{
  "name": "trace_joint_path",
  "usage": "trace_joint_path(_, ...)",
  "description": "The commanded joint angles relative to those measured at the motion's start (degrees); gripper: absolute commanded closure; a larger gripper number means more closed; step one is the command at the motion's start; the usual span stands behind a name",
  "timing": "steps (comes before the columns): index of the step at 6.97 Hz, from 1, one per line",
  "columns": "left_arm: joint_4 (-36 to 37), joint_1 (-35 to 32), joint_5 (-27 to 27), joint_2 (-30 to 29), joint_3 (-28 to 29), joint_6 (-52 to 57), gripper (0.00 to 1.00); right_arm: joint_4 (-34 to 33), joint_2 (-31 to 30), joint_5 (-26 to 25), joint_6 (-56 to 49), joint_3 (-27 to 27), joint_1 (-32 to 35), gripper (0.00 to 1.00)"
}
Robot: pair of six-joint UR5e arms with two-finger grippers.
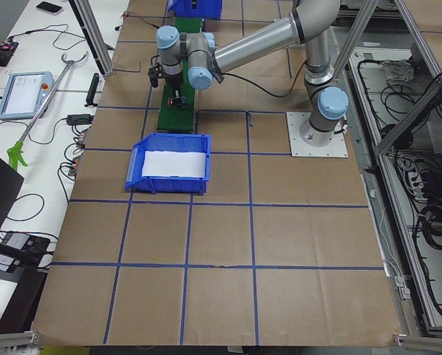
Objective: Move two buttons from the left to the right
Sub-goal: 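Carry the red button to the belt and release it with the left gripper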
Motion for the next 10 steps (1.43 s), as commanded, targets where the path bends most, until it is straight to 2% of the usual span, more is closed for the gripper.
trace_joint_path(1,3.0,0.0,0.2,-0.9,-0.7,0.0,0.91,-1.1,0.7,0.2,0.0,-1.1,0.0,0.00)
trace_joint_path(2,3.0,0.0,0.0,-1.0,-1.4,0.0,0.66,-1.0,0.7,-0.1,-0.1,-1.8,0.0,0.00)
trace_joint_path(3,3.4,0.0,-0.3,-0.9,-1.7,-0.1,0.01,-0.9,0.7,-0.2,-0.1,-1.9,0.0,0.00)
trace_joint_path(5,2.5,0.3,-0.4,0.6,0.4,0.1,0.00,-0.9,0.8,-0.1,-0.1,-2.6,0.0,0.00)
trace_joint_path(6,-1.1,0.3,-0.5,1.3,3.0,0.3,0.00,-0.9,0.9,-0.2,-0.1,-2.8,0.0,0.00)
trace_joint_path(9,-20.4,-1.2,-0.5,7.6,9.9,3.3,0.00,-2.1,3.5,0.2,-0.1,-1.7,0.1,0.00)
trace_joint_path(10,-24.1,-2.9,-0.3,11.6,9.9,7.1,0.00,-6.9,5.6,0.0,0.0,-1.7,0.3,0.00)
